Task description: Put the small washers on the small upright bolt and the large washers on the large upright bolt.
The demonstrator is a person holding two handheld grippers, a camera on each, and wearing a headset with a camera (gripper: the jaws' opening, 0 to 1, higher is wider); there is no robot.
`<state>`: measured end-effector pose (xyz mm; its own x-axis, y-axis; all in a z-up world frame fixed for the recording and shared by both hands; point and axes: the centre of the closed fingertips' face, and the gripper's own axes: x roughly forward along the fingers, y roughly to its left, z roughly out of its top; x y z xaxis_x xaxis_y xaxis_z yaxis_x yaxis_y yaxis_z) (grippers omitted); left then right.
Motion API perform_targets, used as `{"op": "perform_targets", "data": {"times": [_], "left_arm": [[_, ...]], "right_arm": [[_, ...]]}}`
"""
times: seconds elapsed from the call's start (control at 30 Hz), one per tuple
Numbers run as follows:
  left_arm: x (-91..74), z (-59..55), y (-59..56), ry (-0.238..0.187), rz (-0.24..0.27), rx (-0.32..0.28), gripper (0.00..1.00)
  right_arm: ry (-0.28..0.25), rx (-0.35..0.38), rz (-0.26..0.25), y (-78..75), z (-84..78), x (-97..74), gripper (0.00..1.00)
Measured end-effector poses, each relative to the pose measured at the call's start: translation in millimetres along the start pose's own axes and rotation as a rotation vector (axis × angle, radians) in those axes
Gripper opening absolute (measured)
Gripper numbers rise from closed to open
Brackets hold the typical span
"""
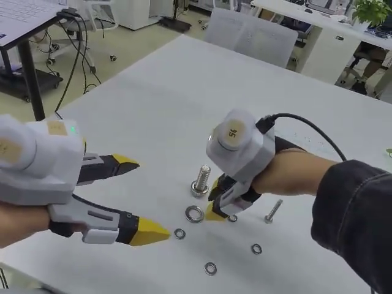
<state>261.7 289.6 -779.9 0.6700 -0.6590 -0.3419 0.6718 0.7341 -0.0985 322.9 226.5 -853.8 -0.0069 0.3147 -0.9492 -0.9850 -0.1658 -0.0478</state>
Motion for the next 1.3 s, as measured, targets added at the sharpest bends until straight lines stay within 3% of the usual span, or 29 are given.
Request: {"op": "perform_targets", "data": {"times": [0.57,1.3], "left_arm": [[7.5,5.0,2.8,0.009,-0.012,0.015,0.84],[9.0,6.1,7.7,0.008,0.003,0.028,0.84]], "right_arm": [[0.038,-0.013,0.018,-1.1,3.5,20.3,0.27],[0.054,-0.006,0.026,0.0,3.4,26.2,0.27]]}}
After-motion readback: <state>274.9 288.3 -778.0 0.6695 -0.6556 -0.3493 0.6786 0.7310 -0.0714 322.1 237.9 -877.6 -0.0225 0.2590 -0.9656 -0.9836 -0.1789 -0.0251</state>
